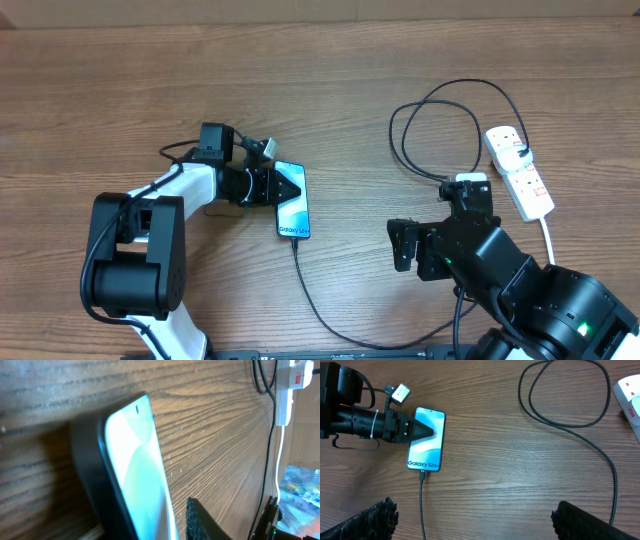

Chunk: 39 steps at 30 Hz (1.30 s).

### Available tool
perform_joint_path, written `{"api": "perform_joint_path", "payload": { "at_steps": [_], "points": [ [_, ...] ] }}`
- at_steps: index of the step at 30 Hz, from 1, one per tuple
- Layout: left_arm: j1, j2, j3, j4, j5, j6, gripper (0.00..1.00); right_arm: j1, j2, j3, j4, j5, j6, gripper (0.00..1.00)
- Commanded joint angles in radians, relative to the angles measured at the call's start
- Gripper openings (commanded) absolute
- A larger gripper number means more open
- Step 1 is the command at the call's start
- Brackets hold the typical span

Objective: Plug charger to phone and switch on socket
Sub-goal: 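Lower the phone flat onto the table with the left gripper, then open the left gripper and withdraw it from the phone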

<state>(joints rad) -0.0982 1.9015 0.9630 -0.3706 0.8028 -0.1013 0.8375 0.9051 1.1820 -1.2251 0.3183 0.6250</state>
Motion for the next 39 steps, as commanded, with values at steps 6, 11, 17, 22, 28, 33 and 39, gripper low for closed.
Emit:
{"api": "perform_joint_path", "payload": {
  "at_steps": [6, 11, 17, 22, 28, 33, 39],
  "points": [
    [0.000, 0.008, -0.012, 0.002, 0.016, 0.008, 0.36, -0.004, -0.006, 0.017, 0.000, 0.011, -0.001, 1.00],
    [0.000, 0.008, -0.012, 0.002, -0.010, 0.008, 0.43, -0.004, 0.003, 0.017, 0.001, 0.011, -0.001, 1.00],
    [0.000, 0.008, -0.012, 0.001, -0.045, 0.007, 0.48, -0.004, 0.039, 0.017, 0.004, 0.011, -0.001, 1.00],
    [0.000, 0.008, -0.012, 0.003, -0.094, -0.016, 0.51, -0.004, 0.087, 0.017, 0.005, 0.011, -0.001, 1.00],
    [0.000, 0.008, -0.003, 0.005, -0.095, -0.003, 0.52, -0.004, 0.155, 0.017, 0.010, 0.011, 0.003, 1.00],
    [0.000, 0.008, 0.021, 0.005, 0.000, 0.065, 0.53, -0.004, 0.193, 0.017, 0.015, 0.011, 0.036, 1.00],
    [0.000, 0.008, 0.028, 0.001, -0.029, 0.080, 0.53, -0.004, 0.210, 0.017, 0.024, 0.015, 0.064, 1.00]
  ]
}}
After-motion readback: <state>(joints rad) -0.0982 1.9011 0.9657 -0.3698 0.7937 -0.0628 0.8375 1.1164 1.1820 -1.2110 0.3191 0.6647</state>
